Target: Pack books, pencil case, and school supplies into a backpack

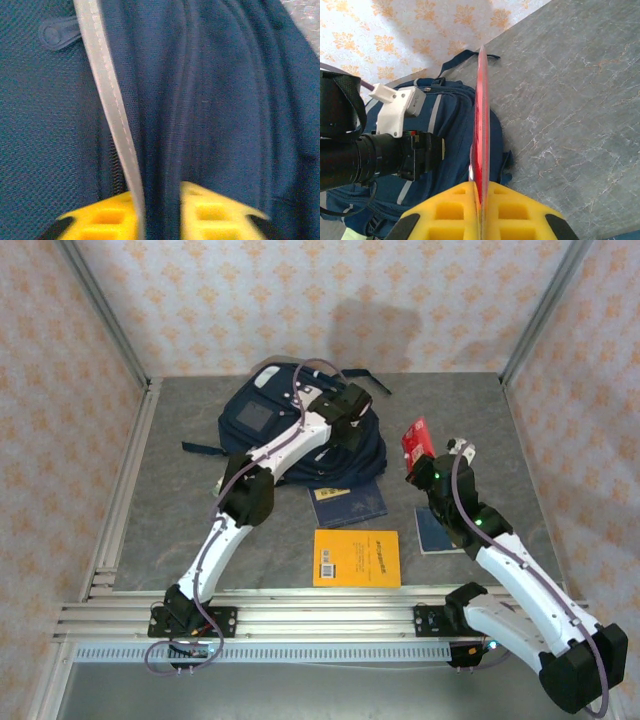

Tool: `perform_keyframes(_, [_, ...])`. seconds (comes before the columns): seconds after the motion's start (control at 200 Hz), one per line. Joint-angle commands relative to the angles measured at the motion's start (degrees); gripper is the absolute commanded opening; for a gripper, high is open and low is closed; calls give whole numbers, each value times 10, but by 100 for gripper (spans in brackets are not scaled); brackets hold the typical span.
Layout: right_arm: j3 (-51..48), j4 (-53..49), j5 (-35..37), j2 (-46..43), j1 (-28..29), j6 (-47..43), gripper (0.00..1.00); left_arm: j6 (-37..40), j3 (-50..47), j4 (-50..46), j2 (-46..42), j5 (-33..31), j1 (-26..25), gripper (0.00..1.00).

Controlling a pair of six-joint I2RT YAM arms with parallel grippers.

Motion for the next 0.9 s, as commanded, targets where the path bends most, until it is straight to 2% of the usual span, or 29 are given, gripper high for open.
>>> perform_keyframes(0.0, [-2,18,-11,-8,-5,-8,0,10,20,-30,-18,-45,-1,0])
perform_keyframes(0.215, [26,0,-12,-4,-5,-8,0,35,21,-31,-126,-42,9,0])
perform_keyframes(0.35, [38,15,-41,17,-6,2,0,36,3,-22,-194,14,39,0])
perform_keyframes(0.595, [102,73,-245,150,-6,17,0,48,-13,-28,-250,93,82,0])
perform_keyframes(0.725, [115,169,-354,225,-7,66,0,49,-14,-16,-260,135,99,0])
perform_keyframes(0.896, [137,296,-437,330,-7,145,0,54,-15,-8,-263,183,115,0])
